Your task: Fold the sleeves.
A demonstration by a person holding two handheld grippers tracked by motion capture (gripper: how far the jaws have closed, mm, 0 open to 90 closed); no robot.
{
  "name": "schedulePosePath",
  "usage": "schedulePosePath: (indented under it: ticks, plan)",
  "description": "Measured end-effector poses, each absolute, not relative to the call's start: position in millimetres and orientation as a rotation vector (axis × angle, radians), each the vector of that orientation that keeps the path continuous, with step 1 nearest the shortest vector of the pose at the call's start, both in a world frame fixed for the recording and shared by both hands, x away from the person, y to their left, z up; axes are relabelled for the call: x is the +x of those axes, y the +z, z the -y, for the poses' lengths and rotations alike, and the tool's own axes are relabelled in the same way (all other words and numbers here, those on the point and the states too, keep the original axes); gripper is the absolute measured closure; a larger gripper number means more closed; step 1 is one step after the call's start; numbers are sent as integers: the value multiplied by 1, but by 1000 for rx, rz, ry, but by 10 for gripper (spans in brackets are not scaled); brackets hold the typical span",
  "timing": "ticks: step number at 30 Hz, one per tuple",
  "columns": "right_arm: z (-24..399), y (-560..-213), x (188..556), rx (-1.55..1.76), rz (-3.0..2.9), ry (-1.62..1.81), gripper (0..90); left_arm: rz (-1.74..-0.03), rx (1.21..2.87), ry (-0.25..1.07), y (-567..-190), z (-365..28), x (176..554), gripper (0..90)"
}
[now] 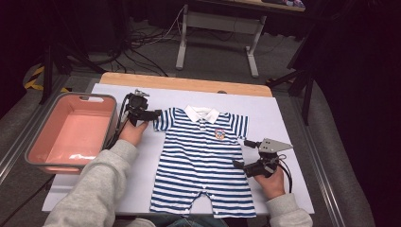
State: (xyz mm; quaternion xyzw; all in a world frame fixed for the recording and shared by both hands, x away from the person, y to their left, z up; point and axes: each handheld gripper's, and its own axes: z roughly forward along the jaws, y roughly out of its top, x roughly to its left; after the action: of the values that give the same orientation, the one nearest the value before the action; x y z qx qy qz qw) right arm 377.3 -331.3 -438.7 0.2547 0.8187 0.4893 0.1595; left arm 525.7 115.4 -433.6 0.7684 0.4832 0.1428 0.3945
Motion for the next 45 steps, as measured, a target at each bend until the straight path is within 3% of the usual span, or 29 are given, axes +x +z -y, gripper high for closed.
schedulePosePath:
  ticks: [11, 21, 23, 24, 26, 27, 36, 37, 38, 40, 41, 45]
  plan:
    - [330, -440, 375, 727, -2332, 1383, 42, -1249, 2025, 427, -446, -107, 547, 403]
    - [330, -440, 375, 720, -2332, 1380, 43, -1275, 2092, 394, -455, -105, 557, 526]
    - [329, -440, 375, 718, -2333, 1379, 44, -1252, 2110, 403, -455, -102, 556, 592]
    - [329, -440, 375, 718, -2335, 1378, 44, -1234, 2119, 393, -455, -101, 555, 727]
    - [329, -440, 375, 715, -2335, 1375, 44, -1181, 2160, 406, -453, -95, 553, 847]
    - [329, -440, 375, 714, -2336, 1376, 44, -1182, 2168, 418, -453, -94, 552, 859]
    - [329, -440, 374, 709, -2337, 1381, 44, -1273, 2056, 458, -445, -107, 552, 847]
    - [329, -440, 374, 708, -2338, 1382, 44, -1275, 2066, 464, -446, -106, 552, 790]
    - [329, -440, 374, 708, -2340, 1386, 44, -1291, 2067, 426, -448, -107, 553, 670]
    - [329, -440, 374, 707, -2340, 1386, 44, -1305, 2052, 399, -448, -108, 553, 659]
    - [329, -440, 374, 707, -2342, 1386, 44, -1327, 2043, 342, -447, -110, 552, 583]
    - [329, -440, 374, 706, -2344, 1390, 45, -1331, 2102, 324, -446, -108, 548, 577]
